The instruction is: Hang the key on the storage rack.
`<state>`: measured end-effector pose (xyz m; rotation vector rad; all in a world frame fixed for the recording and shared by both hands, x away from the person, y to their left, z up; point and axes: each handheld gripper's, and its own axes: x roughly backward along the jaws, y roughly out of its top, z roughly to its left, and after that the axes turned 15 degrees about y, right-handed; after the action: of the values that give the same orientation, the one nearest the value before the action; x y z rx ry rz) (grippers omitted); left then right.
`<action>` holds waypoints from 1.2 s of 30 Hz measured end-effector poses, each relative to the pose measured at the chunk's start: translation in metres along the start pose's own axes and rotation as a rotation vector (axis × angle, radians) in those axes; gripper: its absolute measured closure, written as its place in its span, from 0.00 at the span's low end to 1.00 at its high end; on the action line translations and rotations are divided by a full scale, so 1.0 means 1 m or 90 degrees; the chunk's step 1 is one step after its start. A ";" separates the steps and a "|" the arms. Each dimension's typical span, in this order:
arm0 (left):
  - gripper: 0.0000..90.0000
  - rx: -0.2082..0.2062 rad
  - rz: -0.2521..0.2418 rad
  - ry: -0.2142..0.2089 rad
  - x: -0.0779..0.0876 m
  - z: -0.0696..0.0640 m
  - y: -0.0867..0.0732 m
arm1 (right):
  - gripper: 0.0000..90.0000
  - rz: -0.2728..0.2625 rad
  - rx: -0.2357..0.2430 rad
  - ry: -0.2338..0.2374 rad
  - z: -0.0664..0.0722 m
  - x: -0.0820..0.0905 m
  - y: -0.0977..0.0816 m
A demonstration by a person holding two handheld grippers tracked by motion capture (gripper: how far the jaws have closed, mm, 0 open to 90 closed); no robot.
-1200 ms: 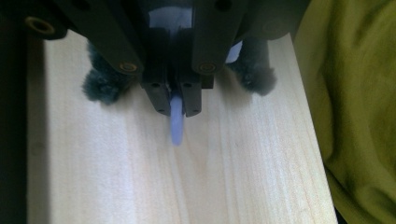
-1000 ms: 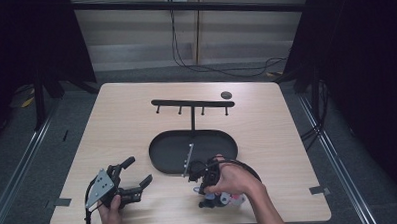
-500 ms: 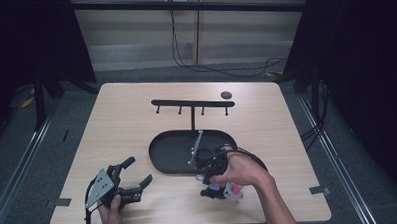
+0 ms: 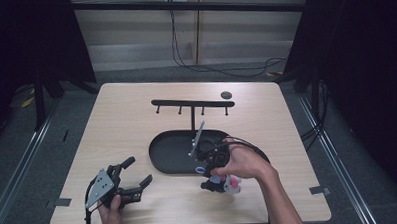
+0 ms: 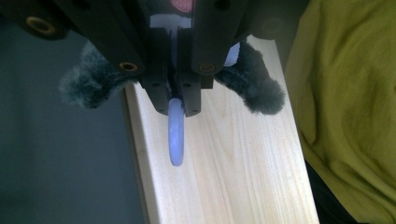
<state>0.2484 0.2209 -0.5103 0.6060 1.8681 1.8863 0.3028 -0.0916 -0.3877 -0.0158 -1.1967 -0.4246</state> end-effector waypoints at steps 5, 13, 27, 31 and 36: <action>0.17 0.000 0.000 0.000 0.000 0.000 0.000 | 0.97 -0.007 -0.002 -0.009 0.000 0.013 0.001; 0.17 -0.002 0.000 0.000 0.000 0.000 0.000 | 0.97 0.007 -0.006 -0.016 -0.002 0.028 0.004; 0.17 0.000 0.000 0.001 0.000 0.000 0.000 | 0.97 0.008 -0.004 -0.030 -0.005 0.052 0.017; 0.17 0.000 0.000 0.000 0.000 0.000 0.000 | 0.97 0.007 -0.008 -0.032 -0.009 0.060 0.020; 0.17 -0.003 0.000 -0.002 0.000 0.000 0.000 | 0.97 -0.003 -0.006 -0.039 -0.012 0.070 0.024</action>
<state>0.2487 0.2211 -0.5102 0.6071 1.8610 1.8881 0.3420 -0.0939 -0.3243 -0.0349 -1.2552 -0.4372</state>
